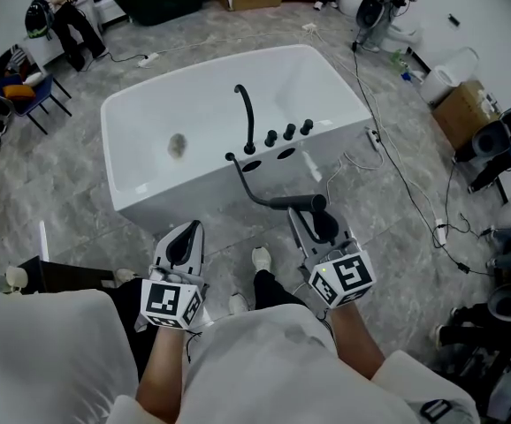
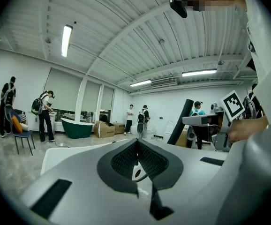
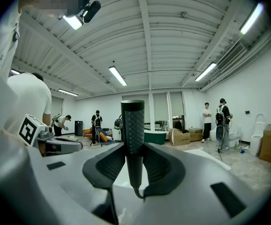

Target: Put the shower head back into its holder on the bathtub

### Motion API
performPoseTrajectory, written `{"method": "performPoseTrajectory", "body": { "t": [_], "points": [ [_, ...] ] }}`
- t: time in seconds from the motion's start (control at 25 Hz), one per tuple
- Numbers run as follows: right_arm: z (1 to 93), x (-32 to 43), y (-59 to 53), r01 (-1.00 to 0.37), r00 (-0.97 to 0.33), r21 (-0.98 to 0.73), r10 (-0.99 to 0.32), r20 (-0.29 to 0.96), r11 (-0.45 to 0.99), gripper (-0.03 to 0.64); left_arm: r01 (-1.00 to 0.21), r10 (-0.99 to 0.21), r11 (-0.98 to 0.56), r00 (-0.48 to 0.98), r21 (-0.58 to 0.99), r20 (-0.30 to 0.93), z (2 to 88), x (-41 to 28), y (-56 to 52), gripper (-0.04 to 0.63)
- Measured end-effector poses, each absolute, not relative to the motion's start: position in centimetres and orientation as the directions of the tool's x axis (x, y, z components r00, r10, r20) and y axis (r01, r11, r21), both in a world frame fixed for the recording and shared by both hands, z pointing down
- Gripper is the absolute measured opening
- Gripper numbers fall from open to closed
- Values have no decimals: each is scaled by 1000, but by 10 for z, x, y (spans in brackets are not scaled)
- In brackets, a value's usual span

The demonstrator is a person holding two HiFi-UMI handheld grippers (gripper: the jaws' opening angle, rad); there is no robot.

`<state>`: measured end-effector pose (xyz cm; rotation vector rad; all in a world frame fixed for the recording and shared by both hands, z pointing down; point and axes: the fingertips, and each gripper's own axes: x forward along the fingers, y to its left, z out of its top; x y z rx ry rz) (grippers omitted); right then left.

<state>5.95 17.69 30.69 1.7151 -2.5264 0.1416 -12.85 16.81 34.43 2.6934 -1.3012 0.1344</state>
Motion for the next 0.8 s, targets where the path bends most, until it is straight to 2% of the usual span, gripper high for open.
{"method": "performPoseTrajectory", "body": {
  "t": [0.8],
  "points": [
    [307,81,82,-893,-449,-42,-887,106,448,128,-816,-797,-572,578,86,175,350,-102,78,11]
  ]
}}
